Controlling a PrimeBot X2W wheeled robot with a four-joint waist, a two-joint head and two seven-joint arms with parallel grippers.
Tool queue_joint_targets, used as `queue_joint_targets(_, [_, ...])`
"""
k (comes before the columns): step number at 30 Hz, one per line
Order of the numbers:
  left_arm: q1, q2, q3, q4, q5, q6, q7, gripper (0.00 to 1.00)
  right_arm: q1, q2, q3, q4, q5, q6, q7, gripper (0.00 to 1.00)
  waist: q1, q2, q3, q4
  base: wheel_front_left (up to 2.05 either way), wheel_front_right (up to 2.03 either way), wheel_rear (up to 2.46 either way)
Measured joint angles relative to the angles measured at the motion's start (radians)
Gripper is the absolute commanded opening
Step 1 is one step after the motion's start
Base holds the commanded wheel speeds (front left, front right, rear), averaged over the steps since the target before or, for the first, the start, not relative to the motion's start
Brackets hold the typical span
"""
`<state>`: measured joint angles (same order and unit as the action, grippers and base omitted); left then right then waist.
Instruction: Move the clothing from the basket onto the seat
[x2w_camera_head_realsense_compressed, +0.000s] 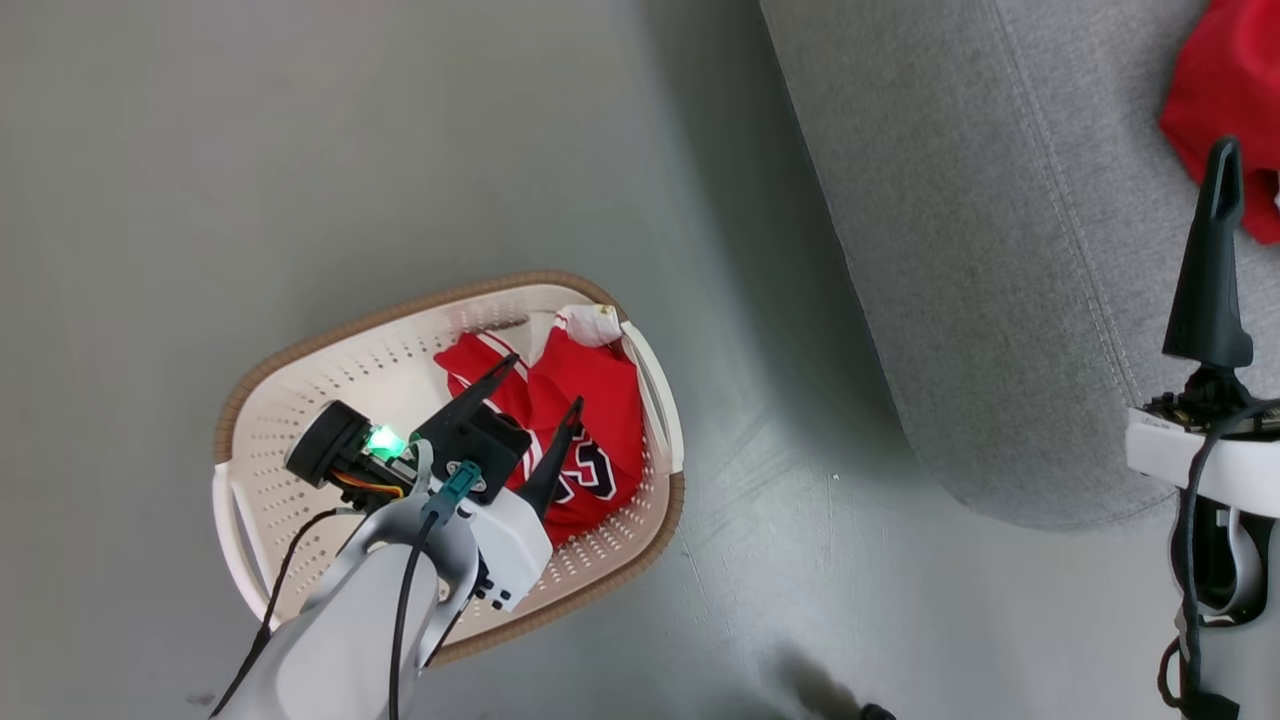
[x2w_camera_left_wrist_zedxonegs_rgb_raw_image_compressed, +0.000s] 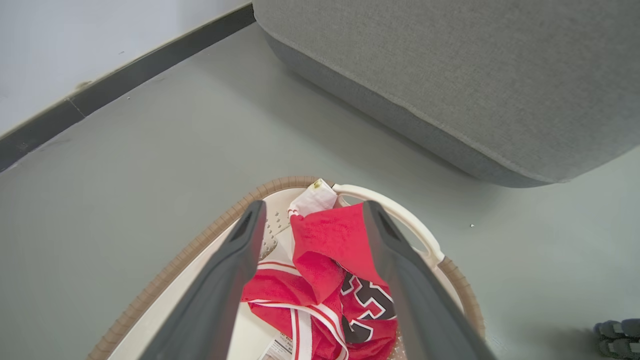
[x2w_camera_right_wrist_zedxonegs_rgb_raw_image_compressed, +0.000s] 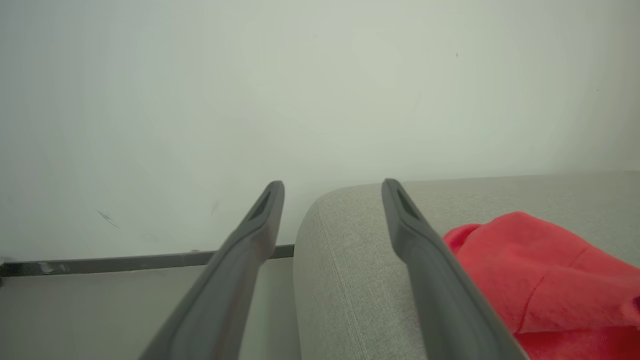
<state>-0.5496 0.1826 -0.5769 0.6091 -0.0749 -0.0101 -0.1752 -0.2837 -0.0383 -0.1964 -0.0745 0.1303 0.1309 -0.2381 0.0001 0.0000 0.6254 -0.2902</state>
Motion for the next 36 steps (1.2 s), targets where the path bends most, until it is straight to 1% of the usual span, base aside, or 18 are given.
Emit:
queue_joint_targets(12, [-0.056, 0.009, -0.001, 0.065, 0.018, -0.001, -0.010, 1.00, -0.069, 0.000, 0.012, 0.023, 0.040, 0.000, -0.007, 1.00, 0.0000, 0.0000, 0.102, -0.032, 0.00, 0.00, 0.00])
queue_joint_targets(18, [-0.094, 0.008, -0.023, 0.099, 0.034, -0.021, -0.010, 1.00, -0.100, 0.000, 0.029, 0.040, 0.050, 0.000, -0.010, 1.00, 0.0000, 0.0000, 0.143, -0.044, 0.00, 0.00, 0.00])
queue_joint_targets(24, [-0.118, 0.002, -0.042, 0.127, 0.053, -0.032, -0.010, 1.00, -0.122, 0.000, 0.035, 0.054, 0.057, 0.000, -0.011, 1.00, 0.0000, 0.0000, 0.180, -0.057, 0.00, 0.00, 0.00])
queue_joint_targets(31, [-0.162, -0.001, -0.029, 0.178, 0.054, -0.027, -0.009, 1.00, -0.141, 0.000, 0.041, 0.069, 0.070, 0.000, -0.012, 1.00, 0.0000, 0.0000, 0.215, -0.074, 0.00, 0.00, 0.00])
queue_joint_targets(36, [-0.188, 0.011, -0.010, 0.207, 0.052, -0.016, -0.008, 1.00, -0.162, 0.000, 0.040, 0.069, 0.082, 0.000, -0.013, 1.00, 0.0000, 0.0000, 0.237, -0.086, 0.00, 0.00, 0.00])
